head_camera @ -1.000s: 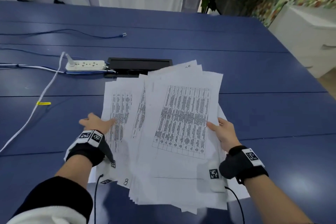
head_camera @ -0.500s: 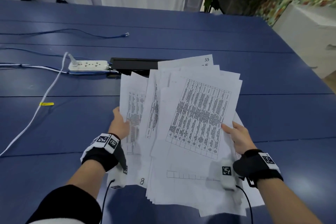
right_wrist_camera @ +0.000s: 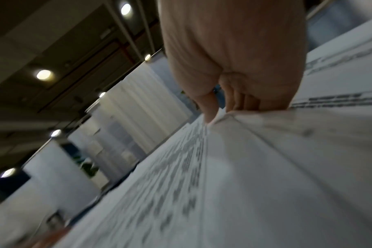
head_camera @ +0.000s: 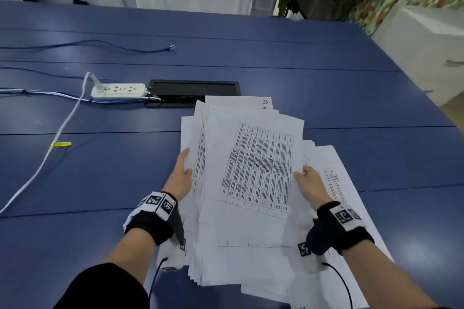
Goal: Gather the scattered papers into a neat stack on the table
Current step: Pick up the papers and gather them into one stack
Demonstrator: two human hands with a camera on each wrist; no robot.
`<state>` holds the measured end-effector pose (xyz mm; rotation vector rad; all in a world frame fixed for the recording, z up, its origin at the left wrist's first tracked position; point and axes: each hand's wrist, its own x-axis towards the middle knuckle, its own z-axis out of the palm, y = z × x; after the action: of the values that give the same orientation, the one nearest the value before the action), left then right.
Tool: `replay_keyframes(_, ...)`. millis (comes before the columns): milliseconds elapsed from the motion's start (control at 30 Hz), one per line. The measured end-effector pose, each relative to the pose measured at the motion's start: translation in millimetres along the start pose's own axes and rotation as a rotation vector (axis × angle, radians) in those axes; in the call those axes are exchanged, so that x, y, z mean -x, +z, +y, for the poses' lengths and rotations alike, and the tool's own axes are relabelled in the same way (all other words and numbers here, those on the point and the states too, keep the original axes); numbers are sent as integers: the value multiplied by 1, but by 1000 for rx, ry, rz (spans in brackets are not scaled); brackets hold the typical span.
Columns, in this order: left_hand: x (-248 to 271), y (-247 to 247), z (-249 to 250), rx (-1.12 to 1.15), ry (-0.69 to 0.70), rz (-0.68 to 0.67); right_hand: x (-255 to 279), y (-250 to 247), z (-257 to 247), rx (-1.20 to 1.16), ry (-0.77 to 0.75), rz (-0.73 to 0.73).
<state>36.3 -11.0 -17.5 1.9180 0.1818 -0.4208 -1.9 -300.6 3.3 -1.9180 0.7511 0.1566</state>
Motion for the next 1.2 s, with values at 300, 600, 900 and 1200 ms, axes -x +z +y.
replay_keyframes(300,12,2,3,110,-80,-89,11,24,1,168,-60,-120)
replay_keyframes(600,10,-7,-12,63,-129,2,-9,-36,19,519,20,178)
replay_keyframes(900,7,-7,1,137,-130,-41,-15,-59,48,587,244,382)
replay_keyframes(1200,1,-11,-2,140,-66,8,-32,-59,42,449,202,275)
